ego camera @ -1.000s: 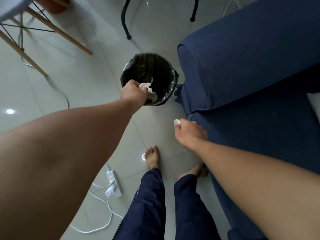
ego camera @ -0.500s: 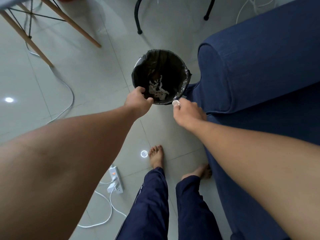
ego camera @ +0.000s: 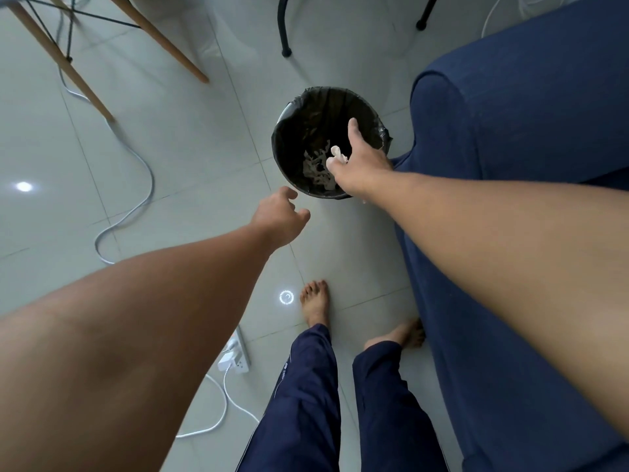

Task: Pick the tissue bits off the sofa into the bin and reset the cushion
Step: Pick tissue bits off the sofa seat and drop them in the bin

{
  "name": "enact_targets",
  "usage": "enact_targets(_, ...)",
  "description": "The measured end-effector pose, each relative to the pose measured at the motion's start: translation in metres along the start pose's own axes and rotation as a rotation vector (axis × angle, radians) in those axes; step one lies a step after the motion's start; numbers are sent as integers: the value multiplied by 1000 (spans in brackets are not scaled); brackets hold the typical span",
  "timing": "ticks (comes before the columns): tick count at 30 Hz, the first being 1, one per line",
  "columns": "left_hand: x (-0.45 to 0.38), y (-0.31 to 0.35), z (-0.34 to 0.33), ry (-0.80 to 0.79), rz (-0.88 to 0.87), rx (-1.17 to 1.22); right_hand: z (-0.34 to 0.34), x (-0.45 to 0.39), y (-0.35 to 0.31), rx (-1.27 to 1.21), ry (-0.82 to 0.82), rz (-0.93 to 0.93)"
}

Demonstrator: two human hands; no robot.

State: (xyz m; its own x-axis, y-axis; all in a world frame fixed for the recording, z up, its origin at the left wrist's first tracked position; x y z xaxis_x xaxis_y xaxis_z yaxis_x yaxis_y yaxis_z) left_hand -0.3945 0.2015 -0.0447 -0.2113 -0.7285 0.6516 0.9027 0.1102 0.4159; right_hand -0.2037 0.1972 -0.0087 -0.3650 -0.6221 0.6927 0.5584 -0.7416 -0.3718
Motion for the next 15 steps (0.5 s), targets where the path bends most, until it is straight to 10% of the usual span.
enact_targets(15, 4, 25, -17, -93, -99, -149, -65, 54, 85, 153, -134, -125)
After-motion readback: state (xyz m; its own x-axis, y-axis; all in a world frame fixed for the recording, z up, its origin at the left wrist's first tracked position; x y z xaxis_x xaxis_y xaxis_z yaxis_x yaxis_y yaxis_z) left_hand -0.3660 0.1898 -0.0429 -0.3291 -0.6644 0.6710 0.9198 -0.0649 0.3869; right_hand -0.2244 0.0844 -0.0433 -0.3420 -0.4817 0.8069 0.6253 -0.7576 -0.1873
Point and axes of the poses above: each hand's wrist, its own x-axis away from the middle knuckle, its own z-axis out of the back of the hand, y = z × x, the point moved 3 cm from there along -x, towards the middle knuckle, and after that the axes turned 4 degrees about -z, right-handed, at the moved point
